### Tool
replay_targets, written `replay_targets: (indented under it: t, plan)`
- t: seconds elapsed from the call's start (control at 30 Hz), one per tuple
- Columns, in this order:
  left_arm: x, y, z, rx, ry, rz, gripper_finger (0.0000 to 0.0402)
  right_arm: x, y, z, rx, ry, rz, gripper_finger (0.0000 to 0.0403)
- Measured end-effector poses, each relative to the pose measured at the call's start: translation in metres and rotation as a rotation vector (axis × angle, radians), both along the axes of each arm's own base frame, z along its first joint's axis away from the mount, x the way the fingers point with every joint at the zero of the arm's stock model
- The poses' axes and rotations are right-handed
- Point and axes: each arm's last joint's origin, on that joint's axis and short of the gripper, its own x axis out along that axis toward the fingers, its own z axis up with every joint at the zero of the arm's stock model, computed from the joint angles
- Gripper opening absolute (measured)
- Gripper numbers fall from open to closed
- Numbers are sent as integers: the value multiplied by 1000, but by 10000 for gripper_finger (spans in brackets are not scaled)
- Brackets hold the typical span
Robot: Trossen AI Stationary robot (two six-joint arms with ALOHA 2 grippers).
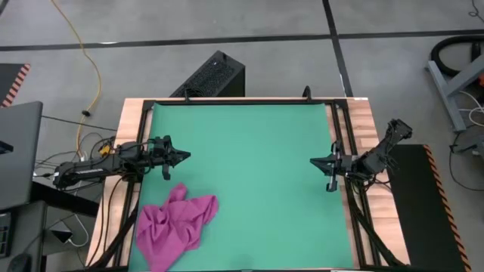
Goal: Roll towel
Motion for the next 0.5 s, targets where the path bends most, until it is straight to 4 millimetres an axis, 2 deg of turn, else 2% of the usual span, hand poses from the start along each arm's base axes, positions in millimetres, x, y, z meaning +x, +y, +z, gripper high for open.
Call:
replay_targets:
  t: [0.2,0.37,0.5]
  plan:
    - [0,0,0,0,0,0,0,0,0,0,-3,1,-1,48]
    - [0,0,0,0,0,1,0,0,-2,1,-172,38,-42,48]
    - [0,0,0,-35,-5,8,0,1,-2,0,-124,35,-39,48]
